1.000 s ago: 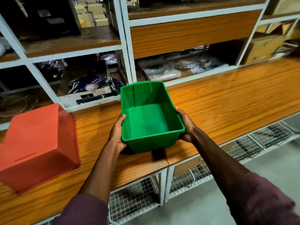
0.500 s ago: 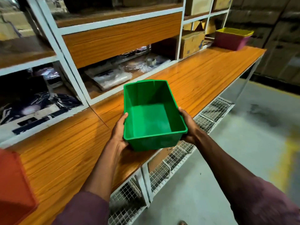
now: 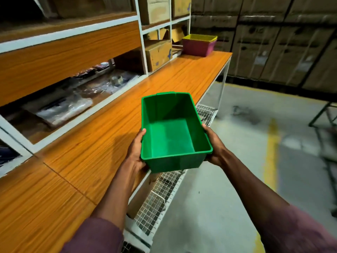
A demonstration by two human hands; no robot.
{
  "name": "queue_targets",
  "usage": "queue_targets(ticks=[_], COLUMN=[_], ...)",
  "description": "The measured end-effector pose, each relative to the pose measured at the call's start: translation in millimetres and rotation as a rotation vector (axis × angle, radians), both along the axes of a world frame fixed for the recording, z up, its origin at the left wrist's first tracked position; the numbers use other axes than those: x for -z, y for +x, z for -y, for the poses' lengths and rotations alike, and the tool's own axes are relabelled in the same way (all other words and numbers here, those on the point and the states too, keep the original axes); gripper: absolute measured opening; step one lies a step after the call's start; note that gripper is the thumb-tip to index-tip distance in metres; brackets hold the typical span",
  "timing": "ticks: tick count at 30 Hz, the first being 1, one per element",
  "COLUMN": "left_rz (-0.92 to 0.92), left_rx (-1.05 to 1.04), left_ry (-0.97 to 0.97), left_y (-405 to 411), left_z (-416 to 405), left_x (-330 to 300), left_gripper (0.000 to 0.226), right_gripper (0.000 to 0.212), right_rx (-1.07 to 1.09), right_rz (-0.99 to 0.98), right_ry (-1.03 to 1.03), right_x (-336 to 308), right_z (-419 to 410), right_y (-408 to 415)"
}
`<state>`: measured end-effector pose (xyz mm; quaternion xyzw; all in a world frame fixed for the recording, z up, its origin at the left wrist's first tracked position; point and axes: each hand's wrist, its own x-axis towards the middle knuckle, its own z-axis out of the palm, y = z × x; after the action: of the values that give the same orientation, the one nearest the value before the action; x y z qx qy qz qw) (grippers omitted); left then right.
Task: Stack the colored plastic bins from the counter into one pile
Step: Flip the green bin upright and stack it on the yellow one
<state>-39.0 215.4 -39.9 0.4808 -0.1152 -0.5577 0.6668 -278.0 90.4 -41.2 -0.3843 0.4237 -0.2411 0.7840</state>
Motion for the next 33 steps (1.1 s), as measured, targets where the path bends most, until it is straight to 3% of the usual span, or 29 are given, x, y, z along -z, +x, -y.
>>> queue_targets(ticks=[19,33], left_rz=[-0.023,0.035], left_rx=[0.411,0.568], left_ry=[0.079,0.112], left_y=[-118,-126], left_z=[182,334], left_x=[28,77], left_gripper=[0.038,0.044], right_gripper=[0.053,0.048], right_rx=[0.393,0.633], right_rz=[-0.081,-0.024], right_ry=[0.070,0.165], right_x=[33,84], right_z=[89,189], right_y=[-148,-158])
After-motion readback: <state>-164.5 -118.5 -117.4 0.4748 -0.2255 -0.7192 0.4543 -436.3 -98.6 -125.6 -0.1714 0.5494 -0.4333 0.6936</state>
